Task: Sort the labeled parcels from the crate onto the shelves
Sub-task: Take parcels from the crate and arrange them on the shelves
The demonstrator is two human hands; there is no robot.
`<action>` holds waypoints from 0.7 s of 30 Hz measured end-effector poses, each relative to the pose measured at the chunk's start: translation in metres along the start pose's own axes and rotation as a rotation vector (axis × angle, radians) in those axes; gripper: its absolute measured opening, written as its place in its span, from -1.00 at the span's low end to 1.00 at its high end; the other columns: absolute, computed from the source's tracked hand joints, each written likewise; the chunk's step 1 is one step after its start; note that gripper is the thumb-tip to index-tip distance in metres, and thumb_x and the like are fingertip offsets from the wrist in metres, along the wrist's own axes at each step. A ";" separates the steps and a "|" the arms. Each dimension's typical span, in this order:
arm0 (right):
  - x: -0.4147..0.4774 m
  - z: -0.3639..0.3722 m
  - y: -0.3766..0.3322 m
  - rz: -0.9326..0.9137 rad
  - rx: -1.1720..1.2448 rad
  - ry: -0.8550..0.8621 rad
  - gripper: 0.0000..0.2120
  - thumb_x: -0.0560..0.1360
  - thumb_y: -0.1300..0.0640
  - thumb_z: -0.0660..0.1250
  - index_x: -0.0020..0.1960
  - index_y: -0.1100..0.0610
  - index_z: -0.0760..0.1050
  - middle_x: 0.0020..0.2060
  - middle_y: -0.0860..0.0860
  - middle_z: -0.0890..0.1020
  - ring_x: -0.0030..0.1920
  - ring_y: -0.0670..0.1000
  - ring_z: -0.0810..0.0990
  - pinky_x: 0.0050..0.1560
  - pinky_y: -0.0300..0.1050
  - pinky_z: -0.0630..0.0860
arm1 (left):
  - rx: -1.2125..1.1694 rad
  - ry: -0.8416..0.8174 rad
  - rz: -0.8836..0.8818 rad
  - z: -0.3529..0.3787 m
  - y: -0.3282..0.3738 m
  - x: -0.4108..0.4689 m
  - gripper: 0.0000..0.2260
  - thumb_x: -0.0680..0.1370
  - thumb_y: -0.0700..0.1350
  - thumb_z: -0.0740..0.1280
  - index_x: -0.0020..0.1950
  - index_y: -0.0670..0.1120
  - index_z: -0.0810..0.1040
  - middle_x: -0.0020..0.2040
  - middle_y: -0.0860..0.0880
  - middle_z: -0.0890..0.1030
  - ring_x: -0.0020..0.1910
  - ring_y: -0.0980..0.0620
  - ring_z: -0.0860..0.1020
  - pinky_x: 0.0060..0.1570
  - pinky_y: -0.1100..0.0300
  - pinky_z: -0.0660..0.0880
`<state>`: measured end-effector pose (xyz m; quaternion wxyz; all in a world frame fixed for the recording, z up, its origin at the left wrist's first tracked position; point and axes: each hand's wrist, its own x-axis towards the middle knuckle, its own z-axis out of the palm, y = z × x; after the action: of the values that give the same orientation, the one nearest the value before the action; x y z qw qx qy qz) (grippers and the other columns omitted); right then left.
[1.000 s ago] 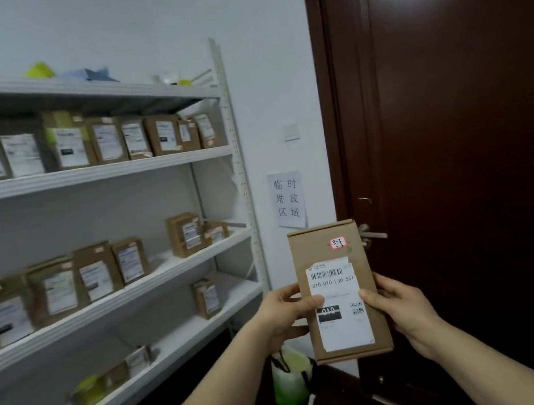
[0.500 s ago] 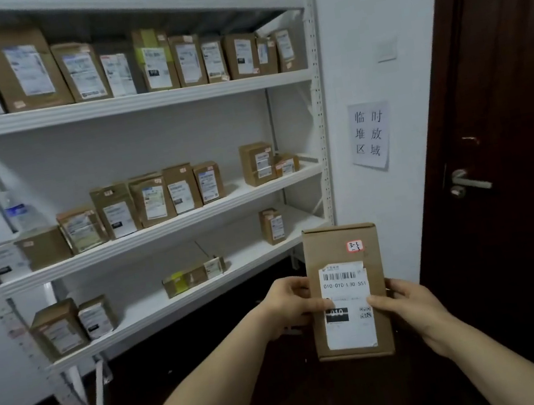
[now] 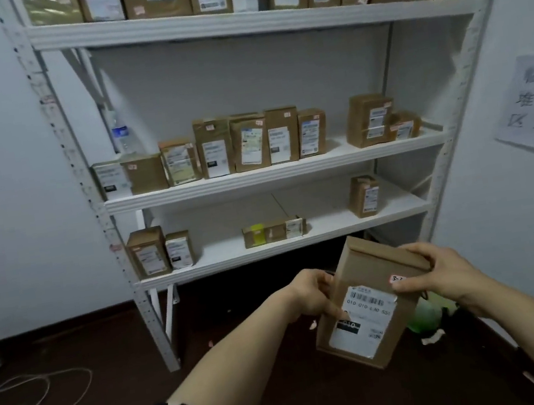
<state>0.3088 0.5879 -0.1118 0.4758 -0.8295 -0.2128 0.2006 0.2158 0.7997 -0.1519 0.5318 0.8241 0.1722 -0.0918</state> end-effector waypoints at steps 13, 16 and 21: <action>0.209 0.185 -0.080 -0.137 -0.136 -0.206 -0.48 0.23 0.23 0.61 0.09 0.05 0.47 -0.03 -0.05 0.57 -0.03 -0.08 0.55 -0.11 -0.27 0.47 | -0.193 0.416 -0.227 -0.205 -0.133 0.066 -0.40 0.43 -0.36 0.43 0.44 -0.22 0.32 0.30 -0.15 0.51 0.29 -0.08 0.48 0.30 0.09 0.41; 0.259 0.217 -0.084 -0.138 -0.128 -0.237 -0.49 0.24 0.23 0.60 0.10 0.06 0.46 0.01 0.01 0.57 0.05 0.02 0.55 -0.04 -0.18 0.46 | -0.184 0.482 -0.268 -0.238 -0.154 0.084 -0.44 0.45 -0.35 0.41 0.42 -0.20 0.35 0.25 -0.13 0.55 0.24 -0.05 0.51 0.26 0.14 0.42; 0.351 0.269 -0.084 -0.176 -0.192 -0.261 -0.46 0.28 0.17 0.58 0.18 0.09 0.44 0.04 0.02 0.53 0.07 0.04 0.50 -0.04 -0.15 0.40 | -0.136 0.537 -0.326 -0.287 -0.181 0.133 -0.51 0.49 -0.36 0.35 0.42 -0.19 0.37 0.25 -0.15 0.54 0.25 -0.06 0.50 0.28 0.11 0.42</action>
<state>0.4422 1.0068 -0.2093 0.3784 -0.8163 -0.3627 0.2428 0.2604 1.1528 -0.2293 0.4994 0.7430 0.4420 0.0568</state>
